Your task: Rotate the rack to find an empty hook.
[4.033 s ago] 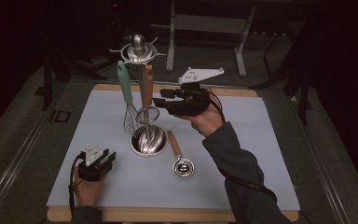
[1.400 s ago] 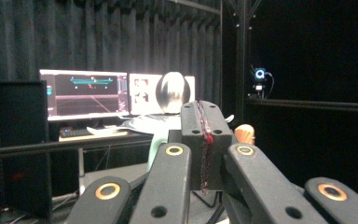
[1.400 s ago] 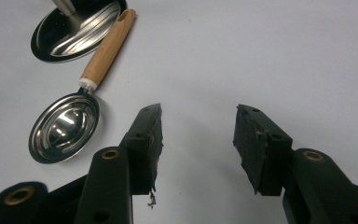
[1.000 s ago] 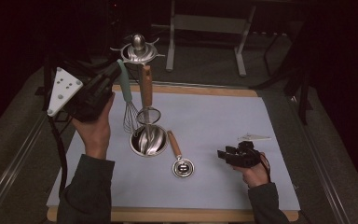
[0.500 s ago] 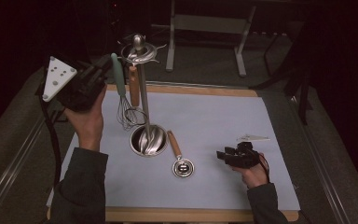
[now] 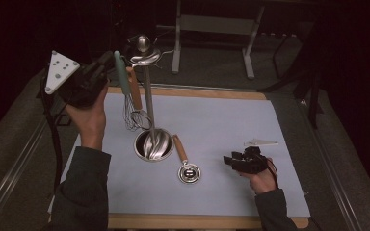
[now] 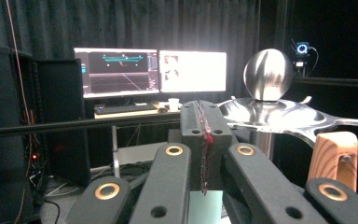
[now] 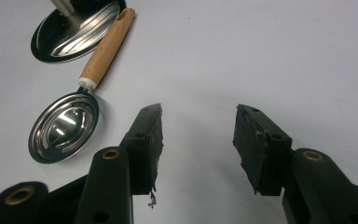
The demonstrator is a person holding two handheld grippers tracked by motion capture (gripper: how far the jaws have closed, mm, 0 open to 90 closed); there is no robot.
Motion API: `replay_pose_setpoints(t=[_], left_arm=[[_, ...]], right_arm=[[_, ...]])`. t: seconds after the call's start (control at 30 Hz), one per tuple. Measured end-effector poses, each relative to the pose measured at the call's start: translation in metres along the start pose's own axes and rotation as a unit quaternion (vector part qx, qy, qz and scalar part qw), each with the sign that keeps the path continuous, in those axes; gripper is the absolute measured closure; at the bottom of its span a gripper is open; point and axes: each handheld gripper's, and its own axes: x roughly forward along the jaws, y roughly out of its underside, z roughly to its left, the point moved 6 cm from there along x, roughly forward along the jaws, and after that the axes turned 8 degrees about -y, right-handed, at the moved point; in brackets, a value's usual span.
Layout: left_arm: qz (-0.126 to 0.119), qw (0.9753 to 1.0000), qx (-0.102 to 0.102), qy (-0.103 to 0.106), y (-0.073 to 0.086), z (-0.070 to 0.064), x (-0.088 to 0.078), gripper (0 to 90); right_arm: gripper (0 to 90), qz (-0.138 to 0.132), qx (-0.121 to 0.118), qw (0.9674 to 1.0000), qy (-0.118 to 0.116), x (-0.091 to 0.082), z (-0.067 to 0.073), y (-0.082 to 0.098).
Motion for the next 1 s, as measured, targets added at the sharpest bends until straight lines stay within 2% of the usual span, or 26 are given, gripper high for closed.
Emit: replay_pose_setpoints(t=[0.6, 1.0], left_arm=[[0.016, 0.9997, 0.012, -0.013, -0.001, 0.005, 0.014, 89.8], [0.017, 0.9997, 0.014, -0.011, -0.001, 0.007, 0.011, 89.6]], right_arm=[[51.5, 0.003, -0.002, 1.0000, 0.001, 0.002, 0.000, 0.002], [51.4, 0.006, -0.001, 1.0000, 0.000, 0.005, 0.000, 0.003]])
